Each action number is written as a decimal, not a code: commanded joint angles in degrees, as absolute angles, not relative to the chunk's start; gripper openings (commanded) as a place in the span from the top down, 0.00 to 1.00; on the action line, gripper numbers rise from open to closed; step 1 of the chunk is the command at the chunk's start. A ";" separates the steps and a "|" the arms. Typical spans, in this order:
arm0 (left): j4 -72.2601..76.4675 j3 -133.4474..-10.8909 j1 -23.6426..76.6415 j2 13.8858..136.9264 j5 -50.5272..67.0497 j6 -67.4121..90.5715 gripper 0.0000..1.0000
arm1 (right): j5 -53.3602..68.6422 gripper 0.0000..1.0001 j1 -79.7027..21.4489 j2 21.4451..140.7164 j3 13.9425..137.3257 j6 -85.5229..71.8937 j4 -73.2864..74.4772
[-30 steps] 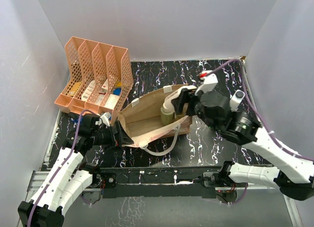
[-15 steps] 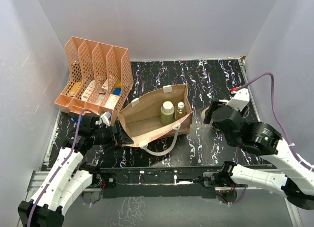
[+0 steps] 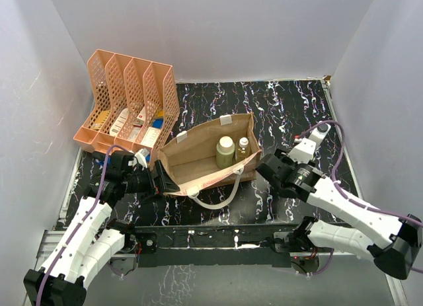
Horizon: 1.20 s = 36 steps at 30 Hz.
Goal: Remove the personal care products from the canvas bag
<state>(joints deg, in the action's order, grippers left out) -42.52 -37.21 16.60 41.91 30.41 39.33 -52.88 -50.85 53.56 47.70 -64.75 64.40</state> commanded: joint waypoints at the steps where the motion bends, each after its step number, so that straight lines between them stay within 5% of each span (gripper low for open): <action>1: -44.08 -39.04 16.61 41.84 30.29 38.68 0.04 | -58.29 0.92 -41.90 55.43 46.74 -68.33 56.21; 17: -43.67 -39.32 16.63 41.84 29.89 39.21 0.04 | -55.46 0.85 -36.68 58.69 38.59 -71.38 48.77; 25: -43.00 -40.44 16.57 42.48 29.29 40.12 0.03 | -54.67 0.63 -36.44 62.38 38.45 -72.54 48.60; 30: -44.08 -43.53 16.63 43.49 26.41 40.60 0.03 | -54.36 0.29 -36.42 60.86 38.20 -72.10 48.92; 36: -41.74 -43.09 16.62 41.74 25.22 43.48 0.03 | -53.75 0.05 -36.45 57.05 38.77 -68.14 48.63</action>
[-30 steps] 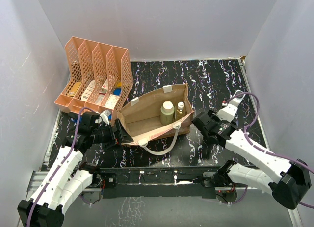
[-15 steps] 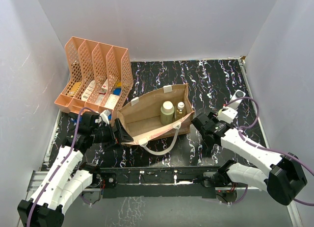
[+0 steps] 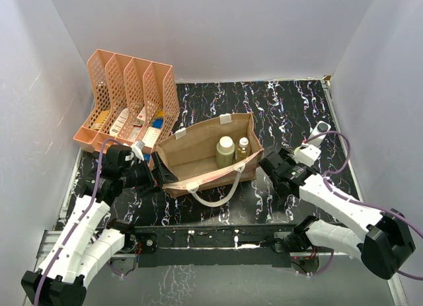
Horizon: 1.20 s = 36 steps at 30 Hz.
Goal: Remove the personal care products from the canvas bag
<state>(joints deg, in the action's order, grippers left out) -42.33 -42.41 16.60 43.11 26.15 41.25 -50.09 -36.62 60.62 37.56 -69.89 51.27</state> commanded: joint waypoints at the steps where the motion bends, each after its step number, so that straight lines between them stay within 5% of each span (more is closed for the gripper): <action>1: -41.52 -42.52 16.67 41.58 25.61 43.81 0.03 | -53.52 0.02 -36.43 56.43 38.76 -67.74 48.74; 20: -42.08 -42.63 16.66 36.77 31.03 42.43 0.03 | -18.64 0.01 -36.56 36.86 53.14 -34.53 38.80; 36: -46.89 -41.72 16.68 34.16 26.97 38.13 0.04 | 16.20 0.04 -36.53 53.30 65.79 -22.79 29.53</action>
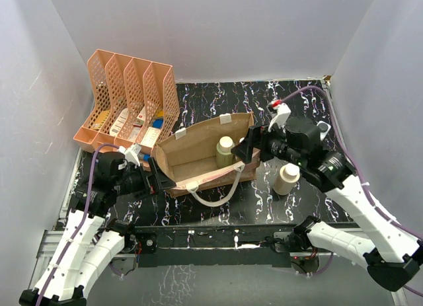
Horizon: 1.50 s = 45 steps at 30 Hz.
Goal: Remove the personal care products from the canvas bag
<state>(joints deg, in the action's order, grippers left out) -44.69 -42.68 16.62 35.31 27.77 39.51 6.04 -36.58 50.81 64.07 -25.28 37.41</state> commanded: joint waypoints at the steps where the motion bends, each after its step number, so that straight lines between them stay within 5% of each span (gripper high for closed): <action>1: -47.13 -41.51 16.60 34.08 26.95 38.30 0.04 | 17.35 0.05 -36.61 54.53 66.06 -22.57 28.96; 14: -48.24 -37.92 16.65 33.33 30.46 37.05 0.05 | 11.61 0.28 -38.61 60.80 58.44 -22.31 31.33; 25: -44.33 -33.04 16.66 34.54 32.42 38.70 0.06 | 5.91 0.29 -40.58 59.67 45.69 -24.21 27.57; 45: -43.97 -32.07 16.62 35.16 33.54 37.71 0.06 | -9.32 0.24 -48.76 75.32 65.88 -21.51 25.04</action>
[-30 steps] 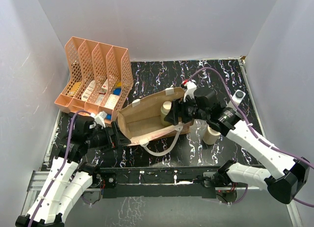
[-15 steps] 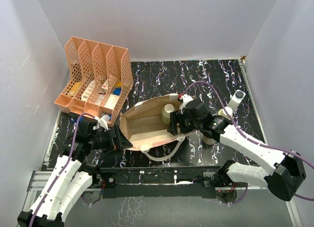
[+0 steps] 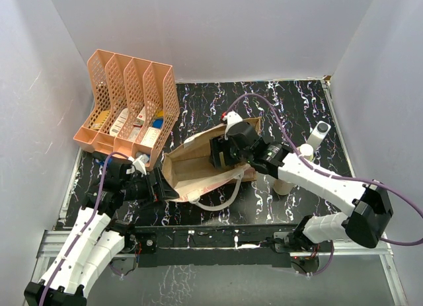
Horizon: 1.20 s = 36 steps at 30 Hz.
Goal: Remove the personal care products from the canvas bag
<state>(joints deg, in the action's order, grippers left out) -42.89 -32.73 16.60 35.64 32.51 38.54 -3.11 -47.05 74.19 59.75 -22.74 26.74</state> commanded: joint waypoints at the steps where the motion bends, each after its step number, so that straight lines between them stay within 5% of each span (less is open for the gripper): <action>1: -43.70 -32.16 16.61 35.11 33.46 37.83 0.06 | -11.28 0.24 -49.04 75.83 66.70 -21.21 25.81; 19: -43.68 -34.19 16.60 35.47 32.29 36.78 0.06 | -31.03 0.31 -49.74 85.54 71.67 -21.22 29.29; 33: -43.53 -34.26 16.60 36.65 31.69 36.75 0.06 | -34.69 0.32 -49.74 91.87 71.08 -25.85 28.89; 36: -43.93 -34.61 16.64 36.65 31.18 36.52 0.06 | -35.27 0.43 -49.75 92.53 70.49 -26.43 28.26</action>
<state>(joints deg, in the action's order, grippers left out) -42.04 -33.01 16.60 36.36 32.12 37.63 -32.86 -49.82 91.26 69.47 -24.32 29.69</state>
